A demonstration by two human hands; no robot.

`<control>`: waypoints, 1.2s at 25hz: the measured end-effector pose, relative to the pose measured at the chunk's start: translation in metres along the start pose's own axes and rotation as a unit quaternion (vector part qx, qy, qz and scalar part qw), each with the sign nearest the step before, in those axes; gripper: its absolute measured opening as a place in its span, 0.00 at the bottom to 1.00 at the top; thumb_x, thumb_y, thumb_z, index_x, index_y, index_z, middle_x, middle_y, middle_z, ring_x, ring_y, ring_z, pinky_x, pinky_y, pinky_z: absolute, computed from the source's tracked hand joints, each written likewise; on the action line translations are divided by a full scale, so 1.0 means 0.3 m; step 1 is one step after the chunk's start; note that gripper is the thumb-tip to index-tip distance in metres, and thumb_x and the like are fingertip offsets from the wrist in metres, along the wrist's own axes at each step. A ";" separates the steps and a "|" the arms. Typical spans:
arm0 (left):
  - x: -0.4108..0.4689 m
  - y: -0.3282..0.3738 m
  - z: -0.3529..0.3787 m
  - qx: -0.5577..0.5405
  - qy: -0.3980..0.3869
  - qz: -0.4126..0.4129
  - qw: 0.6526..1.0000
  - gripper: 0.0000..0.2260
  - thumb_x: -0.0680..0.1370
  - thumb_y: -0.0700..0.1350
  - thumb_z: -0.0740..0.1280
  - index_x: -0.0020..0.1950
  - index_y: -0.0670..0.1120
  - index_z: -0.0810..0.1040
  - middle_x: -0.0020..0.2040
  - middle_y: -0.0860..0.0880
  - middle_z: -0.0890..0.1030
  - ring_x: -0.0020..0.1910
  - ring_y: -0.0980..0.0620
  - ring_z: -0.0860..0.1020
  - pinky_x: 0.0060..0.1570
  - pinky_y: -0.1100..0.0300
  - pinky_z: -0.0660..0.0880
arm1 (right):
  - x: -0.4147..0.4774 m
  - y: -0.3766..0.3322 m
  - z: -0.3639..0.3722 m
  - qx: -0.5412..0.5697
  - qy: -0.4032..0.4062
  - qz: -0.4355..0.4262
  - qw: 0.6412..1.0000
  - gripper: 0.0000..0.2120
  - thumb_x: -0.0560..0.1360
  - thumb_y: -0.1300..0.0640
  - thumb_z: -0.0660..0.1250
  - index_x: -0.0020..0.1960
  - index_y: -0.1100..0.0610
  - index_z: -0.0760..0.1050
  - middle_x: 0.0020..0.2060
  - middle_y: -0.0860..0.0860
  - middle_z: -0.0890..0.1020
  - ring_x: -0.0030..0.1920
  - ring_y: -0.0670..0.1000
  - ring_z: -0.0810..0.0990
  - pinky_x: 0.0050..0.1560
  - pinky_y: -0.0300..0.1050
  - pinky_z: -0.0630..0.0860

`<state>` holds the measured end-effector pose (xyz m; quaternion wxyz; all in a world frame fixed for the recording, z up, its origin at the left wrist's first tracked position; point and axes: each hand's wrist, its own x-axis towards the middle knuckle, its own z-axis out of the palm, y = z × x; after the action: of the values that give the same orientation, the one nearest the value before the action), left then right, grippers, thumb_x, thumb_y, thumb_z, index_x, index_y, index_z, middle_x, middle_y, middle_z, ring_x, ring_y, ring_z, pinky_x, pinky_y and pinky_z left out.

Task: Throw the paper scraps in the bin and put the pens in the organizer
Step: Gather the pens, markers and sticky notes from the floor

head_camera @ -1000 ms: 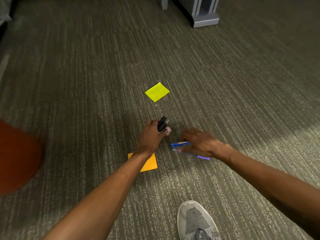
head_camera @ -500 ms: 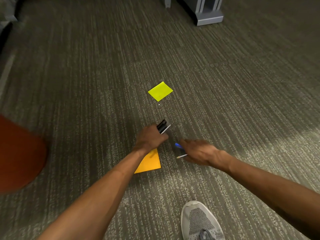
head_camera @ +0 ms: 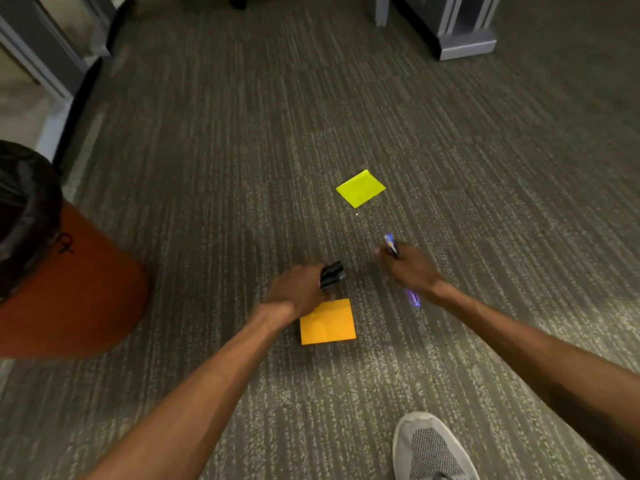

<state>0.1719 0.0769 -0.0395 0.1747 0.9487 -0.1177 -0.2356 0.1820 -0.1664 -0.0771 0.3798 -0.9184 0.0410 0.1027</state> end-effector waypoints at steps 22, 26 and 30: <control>0.055 -0.091 0.035 -0.097 -0.174 -0.039 0.979 0.12 0.67 0.52 0.74 0.47 0.51 0.77 0.32 0.58 0.83 0.26 0.53 0.83 0.27 0.64 0.71 | 0.570 -0.086 0.014 -0.079 0.168 0.146 0.972 0.34 0.70 0.42 0.73 0.65 0.64 0.67 0.67 0.63 0.67 0.59 0.68 0.77 0.54 0.59 0.74; 0.067 -0.132 0.013 -0.233 -0.084 -0.081 0.966 0.12 0.67 0.48 0.77 0.46 0.52 0.77 0.28 0.55 0.83 0.22 0.53 0.80 0.22 0.67 0.70 | 0.589 -0.089 0.002 -0.011 0.152 0.169 0.974 0.37 0.67 0.47 0.77 0.67 0.62 0.65 0.66 0.62 0.69 0.60 0.66 0.76 0.55 0.58 0.74; 0.096 -0.126 -0.013 -0.352 0.016 -0.151 0.924 0.11 0.71 0.40 0.76 0.50 0.42 0.78 0.31 0.45 0.81 0.19 0.53 0.77 0.20 0.65 0.69 | 0.560 -0.080 0.003 0.114 0.173 0.130 0.970 0.30 0.67 0.56 0.77 0.63 0.61 0.67 0.60 0.60 0.77 0.58 0.61 0.77 0.47 0.47 0.70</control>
<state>0.2039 0.1038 -0.0625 0.4616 0.8362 0.1204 -0.2704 0.3494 -0.1482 -0.0979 0.4524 -0.8598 0.2364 -0.0145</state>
